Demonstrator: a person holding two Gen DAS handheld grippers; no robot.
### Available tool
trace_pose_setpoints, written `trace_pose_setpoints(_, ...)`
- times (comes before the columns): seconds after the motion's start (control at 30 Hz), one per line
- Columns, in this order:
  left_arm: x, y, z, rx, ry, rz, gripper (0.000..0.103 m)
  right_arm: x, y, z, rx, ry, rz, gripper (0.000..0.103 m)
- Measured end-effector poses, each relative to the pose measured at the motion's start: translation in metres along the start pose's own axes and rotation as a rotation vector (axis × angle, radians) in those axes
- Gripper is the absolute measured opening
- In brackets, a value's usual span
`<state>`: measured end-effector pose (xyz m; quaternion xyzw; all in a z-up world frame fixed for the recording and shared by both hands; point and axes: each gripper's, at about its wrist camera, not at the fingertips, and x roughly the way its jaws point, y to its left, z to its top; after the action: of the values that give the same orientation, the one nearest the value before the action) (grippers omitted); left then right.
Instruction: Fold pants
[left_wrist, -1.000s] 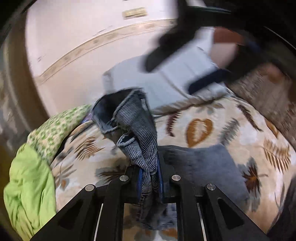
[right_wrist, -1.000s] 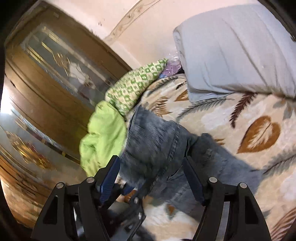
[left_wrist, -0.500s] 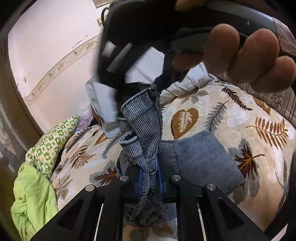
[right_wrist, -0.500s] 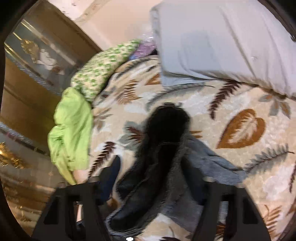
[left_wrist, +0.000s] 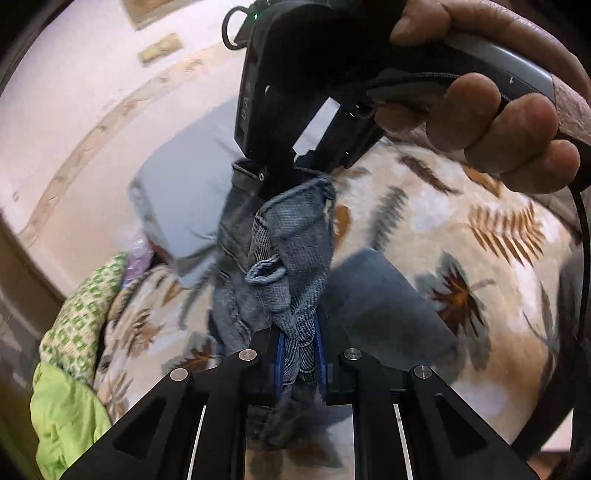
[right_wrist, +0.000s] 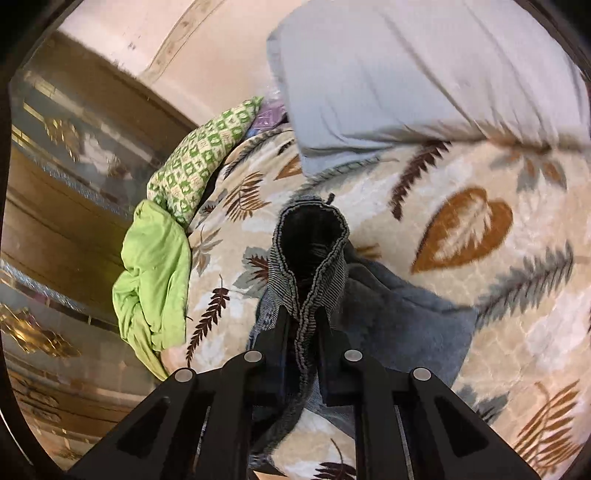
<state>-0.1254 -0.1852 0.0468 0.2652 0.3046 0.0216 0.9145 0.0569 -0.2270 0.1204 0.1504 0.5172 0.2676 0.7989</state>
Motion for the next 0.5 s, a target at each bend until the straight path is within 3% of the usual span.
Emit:
trace_pose_setpoints(0.2, 0.03, -0.008, -0.005, 0.033, 0.053, -0.095, 0.014, 0.018, -0.073, -0.035, 0.144, -0.02, 0.099, 0.011)
trace_pose_setpoints(0.43, 0.059, -0.004, -0.008, 0.045, 0.091, -0.156, 0.016, 0.043, -0.117, -0.058, 0.206, -0.026, 0.166, 0.011)
trace_pose_setpoints(0.5, 0.061, -0.006, -0.012, 0.041, 0.097, -0.174, 0.022, 0.047, -0.127, -0.067, 0.228, -0.037, 0.186, 0.011)
